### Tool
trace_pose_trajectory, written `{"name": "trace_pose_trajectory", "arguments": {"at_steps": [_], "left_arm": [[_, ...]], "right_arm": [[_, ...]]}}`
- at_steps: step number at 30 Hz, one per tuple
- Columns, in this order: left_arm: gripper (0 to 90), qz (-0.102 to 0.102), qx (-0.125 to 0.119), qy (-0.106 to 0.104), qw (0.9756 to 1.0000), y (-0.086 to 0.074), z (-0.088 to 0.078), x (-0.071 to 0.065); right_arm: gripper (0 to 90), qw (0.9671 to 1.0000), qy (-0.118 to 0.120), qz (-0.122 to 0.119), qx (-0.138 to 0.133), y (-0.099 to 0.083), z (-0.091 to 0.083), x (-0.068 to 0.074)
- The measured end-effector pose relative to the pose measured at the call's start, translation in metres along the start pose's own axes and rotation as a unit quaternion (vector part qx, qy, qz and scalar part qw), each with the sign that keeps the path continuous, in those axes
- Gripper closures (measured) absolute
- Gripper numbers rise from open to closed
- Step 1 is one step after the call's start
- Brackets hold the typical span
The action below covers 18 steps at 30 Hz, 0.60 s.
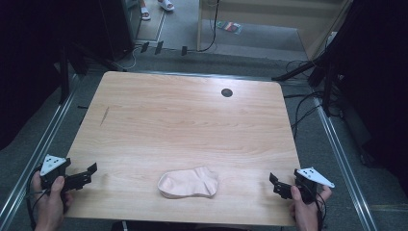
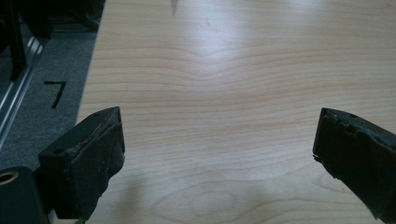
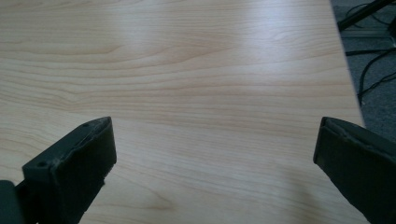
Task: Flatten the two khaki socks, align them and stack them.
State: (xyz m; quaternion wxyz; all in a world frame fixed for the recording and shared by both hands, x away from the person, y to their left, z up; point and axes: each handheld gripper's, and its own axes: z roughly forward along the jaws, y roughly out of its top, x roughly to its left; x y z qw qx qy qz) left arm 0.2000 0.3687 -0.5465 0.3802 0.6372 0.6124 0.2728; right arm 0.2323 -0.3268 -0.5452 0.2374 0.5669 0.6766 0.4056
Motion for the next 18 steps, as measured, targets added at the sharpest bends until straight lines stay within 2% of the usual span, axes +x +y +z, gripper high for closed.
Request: {"name": "trace_pose_trajectory", "arguments": {"at_steps": [3,4,6,7,11,18], "left_arm": [[2.4,0.000,-0.003,0.015,0.9999,-0.001,0.000,0.011],[2.4,-0.010,-0.002,0.014,0.9999,-0.001,0.000,0.014],[2.4,-0.042,-0.007,0.005,0.9991,-0.002,0.000,0.022],[2.4,-0.046,-0.005,0.004,0.9989,-0.002,0.000,0.023],[2.5,-0.032,0.002,0.003,0.9995,-0.003,0.003,0.019],[2.6,-0.027,0.003,0.011,0.9996,-0.003,0.006,0.015]], "right_arm": [[0.0,0.9999,-0.001,0.010,-0.006,0.000,-0.003,-0.009],[0.0,0.9999,0.003,0.015,-0.007,0.001,-0.003,-0.010],[0.0,0.9998,0.003,0.017,-0.009,0.001,-0.003,-0.012],[0.0,0.9998,0.001,0.017,-0.007,0.001,-0.002,-0.012],[0.0,0.9999,0.002,0.005,-0.008,-0.002,-0.001,-0.009],[0.0,0.9998,-0.007,0.019,-0.007,-0.002,0.000,-0.009]]}}
